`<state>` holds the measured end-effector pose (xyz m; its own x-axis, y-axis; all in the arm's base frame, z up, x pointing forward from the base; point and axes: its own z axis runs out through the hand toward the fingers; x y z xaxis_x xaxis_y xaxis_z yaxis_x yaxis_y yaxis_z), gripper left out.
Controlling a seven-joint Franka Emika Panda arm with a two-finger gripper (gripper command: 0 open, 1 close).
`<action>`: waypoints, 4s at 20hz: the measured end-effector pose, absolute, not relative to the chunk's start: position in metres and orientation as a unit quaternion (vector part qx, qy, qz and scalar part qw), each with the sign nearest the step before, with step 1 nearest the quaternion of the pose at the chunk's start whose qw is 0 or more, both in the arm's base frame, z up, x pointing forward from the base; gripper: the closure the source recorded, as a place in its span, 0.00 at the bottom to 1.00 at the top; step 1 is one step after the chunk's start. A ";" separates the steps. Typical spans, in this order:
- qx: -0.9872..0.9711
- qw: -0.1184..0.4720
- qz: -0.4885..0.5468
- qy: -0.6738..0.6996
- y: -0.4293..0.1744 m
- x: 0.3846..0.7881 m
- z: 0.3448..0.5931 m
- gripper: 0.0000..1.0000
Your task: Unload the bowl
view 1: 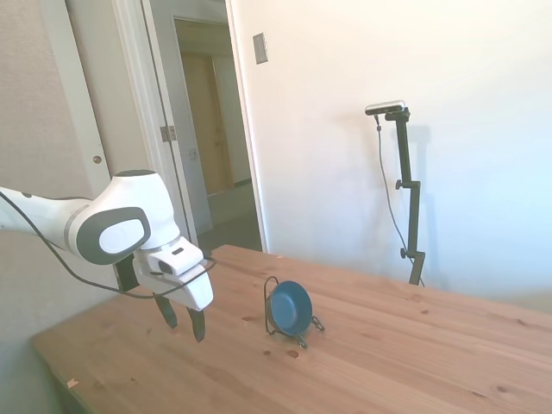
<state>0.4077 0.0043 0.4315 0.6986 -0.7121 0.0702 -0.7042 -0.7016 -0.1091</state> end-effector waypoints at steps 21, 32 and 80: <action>-0.904 0.072 -0.105 0.407 -0.099 0.493 0.457 0.00; -0.933 0.136 -0.121 0.311 -0.127 0.529 0.444 0.00; -0.955 0.193 -0.127 0.187 -0.113 0.558 0.410 1.00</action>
